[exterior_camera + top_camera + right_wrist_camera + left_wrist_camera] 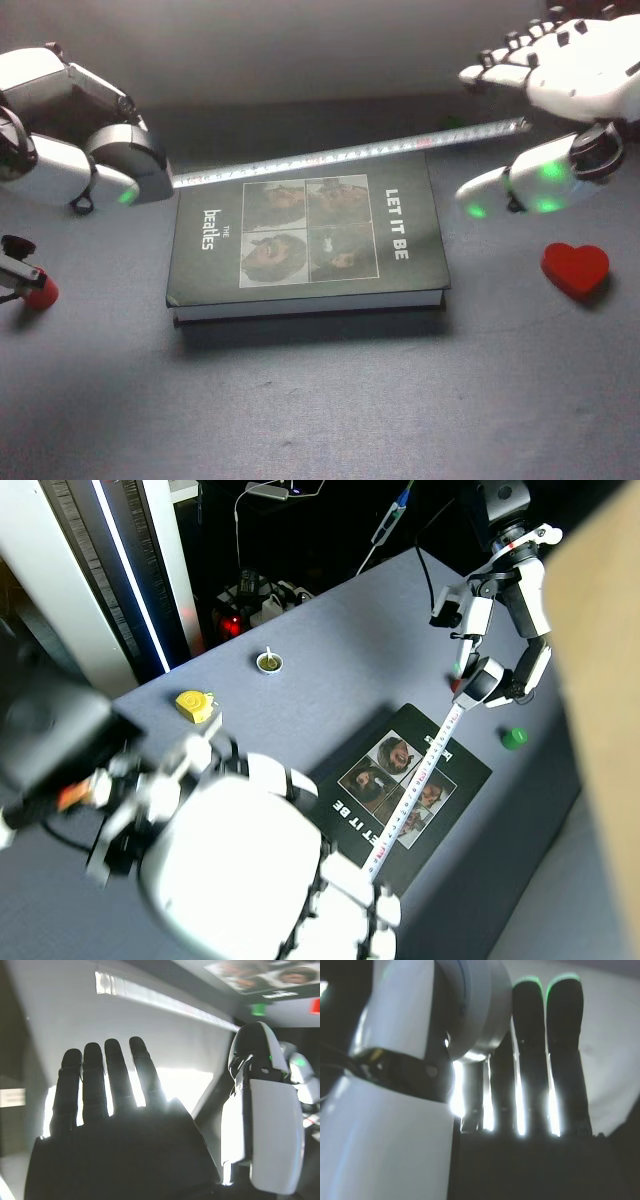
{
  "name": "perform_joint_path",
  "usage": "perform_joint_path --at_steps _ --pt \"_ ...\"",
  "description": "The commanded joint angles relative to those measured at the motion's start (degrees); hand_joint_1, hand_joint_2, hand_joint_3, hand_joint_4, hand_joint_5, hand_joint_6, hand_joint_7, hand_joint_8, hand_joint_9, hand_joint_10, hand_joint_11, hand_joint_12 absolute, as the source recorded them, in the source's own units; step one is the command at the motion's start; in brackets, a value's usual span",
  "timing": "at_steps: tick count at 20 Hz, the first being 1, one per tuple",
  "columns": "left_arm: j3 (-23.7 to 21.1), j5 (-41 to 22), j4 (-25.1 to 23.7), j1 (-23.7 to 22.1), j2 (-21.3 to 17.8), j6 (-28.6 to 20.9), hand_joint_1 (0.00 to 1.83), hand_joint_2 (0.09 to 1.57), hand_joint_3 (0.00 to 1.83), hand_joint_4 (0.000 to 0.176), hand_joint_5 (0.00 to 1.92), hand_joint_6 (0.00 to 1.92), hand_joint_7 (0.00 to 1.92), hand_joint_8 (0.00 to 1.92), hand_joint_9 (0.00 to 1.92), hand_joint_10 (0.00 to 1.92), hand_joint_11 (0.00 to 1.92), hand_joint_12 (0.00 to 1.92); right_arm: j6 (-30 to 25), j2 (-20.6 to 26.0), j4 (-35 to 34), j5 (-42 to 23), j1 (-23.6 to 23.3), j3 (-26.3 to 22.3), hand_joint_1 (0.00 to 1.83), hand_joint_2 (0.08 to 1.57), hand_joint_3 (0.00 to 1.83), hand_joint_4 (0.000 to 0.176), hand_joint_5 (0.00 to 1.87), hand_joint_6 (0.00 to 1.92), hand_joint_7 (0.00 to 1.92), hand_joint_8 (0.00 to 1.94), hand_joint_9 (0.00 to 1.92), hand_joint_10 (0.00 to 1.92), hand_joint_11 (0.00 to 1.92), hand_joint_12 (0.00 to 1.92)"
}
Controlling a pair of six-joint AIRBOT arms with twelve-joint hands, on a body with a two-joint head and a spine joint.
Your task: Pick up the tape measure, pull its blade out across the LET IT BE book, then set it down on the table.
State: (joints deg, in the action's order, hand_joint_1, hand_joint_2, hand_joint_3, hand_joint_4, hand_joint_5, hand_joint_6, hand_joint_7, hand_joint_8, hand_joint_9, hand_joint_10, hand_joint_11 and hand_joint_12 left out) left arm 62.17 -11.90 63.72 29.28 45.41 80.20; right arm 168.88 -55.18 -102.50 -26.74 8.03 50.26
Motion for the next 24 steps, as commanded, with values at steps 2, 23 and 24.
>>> perform_joint_path --at_steps 2,23,24 --pt "1.23 0.69 -2.21 0.07 -0.39 -0.4 1.36 1.15 0.0 0.0 0.81 1.08 0.94 1.03 0.88 1.39 0.75 1.39 -2.51 0.96 5.24 -1.73 -1.01 -2.25 0.06 0.99 0.0 0.027 0.0 0.0 0.0 0.0 0.0 0.0 0.02 0.01" --pt "8.84 1.86 -3.58 5.52 1.67 -2.02 1.36 1.16 0.0 0.0 0.76 1.09 0.93 1.09 0.88 1.41 0.74 1.38 -30.1 3.3 32.13 -6.77 4.64 -9.28 0.05 1.03 0.01 0.027 0.0 0.0 0.0 0.0 0.0 0.0 0.04 0.03" --pt "9.14 1.86 -4.23 5.86 1.76 -2.16 1.36 1.16 0.0 0.0 0.76 1.09 0.93 1.09 0.88 1.41 0.74 1.38 -30.23 3.31 32.37 -6.59 4.56 -9.28 0.05 1.03 0.01 0.026 0.0 0.0 0.0 0.0 0.0 0.0 0.04 0.03"
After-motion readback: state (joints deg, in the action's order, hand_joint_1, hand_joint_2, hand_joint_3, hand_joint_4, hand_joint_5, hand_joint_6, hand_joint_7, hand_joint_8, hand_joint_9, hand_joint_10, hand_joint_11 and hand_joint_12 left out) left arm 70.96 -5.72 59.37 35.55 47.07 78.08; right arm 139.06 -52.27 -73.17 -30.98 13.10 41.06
